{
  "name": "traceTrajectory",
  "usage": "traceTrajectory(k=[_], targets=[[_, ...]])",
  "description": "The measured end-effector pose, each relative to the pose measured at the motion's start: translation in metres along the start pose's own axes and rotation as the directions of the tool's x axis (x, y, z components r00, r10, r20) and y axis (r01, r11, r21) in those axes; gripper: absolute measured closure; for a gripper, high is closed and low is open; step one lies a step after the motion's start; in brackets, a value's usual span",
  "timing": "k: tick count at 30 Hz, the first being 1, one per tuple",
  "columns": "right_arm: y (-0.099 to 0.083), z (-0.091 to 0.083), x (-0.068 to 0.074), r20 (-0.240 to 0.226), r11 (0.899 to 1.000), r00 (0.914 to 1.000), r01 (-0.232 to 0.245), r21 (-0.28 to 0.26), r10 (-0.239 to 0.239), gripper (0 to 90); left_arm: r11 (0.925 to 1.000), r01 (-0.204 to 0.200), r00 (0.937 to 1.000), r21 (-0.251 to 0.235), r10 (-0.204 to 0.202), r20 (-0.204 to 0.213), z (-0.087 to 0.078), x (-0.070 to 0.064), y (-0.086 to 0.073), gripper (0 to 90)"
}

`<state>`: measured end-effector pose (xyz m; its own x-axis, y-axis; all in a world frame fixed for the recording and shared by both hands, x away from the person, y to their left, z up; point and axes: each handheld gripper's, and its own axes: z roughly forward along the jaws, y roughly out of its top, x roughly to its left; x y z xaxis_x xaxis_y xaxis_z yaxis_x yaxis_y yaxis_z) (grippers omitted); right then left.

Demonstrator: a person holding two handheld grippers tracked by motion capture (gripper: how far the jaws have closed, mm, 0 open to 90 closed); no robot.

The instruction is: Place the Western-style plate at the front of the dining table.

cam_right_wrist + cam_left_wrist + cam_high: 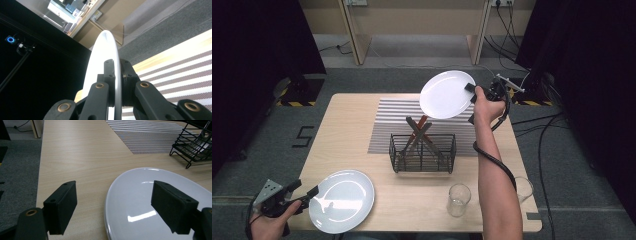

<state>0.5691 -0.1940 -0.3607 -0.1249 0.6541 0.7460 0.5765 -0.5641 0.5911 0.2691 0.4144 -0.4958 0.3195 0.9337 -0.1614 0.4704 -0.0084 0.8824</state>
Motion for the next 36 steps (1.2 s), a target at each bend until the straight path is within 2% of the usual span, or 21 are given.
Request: traceTrajectory(k=[36], targets=[[-0.023, 0.033, -0.024, 0.068, 0.996, 0.9962, -0.060, 0.068, 0.055, 85.3, 1.0000, -0.003, 1.0000, -0.002, 0.003, 0.004, 0.000, 0.000, 0.000, 20.0]])
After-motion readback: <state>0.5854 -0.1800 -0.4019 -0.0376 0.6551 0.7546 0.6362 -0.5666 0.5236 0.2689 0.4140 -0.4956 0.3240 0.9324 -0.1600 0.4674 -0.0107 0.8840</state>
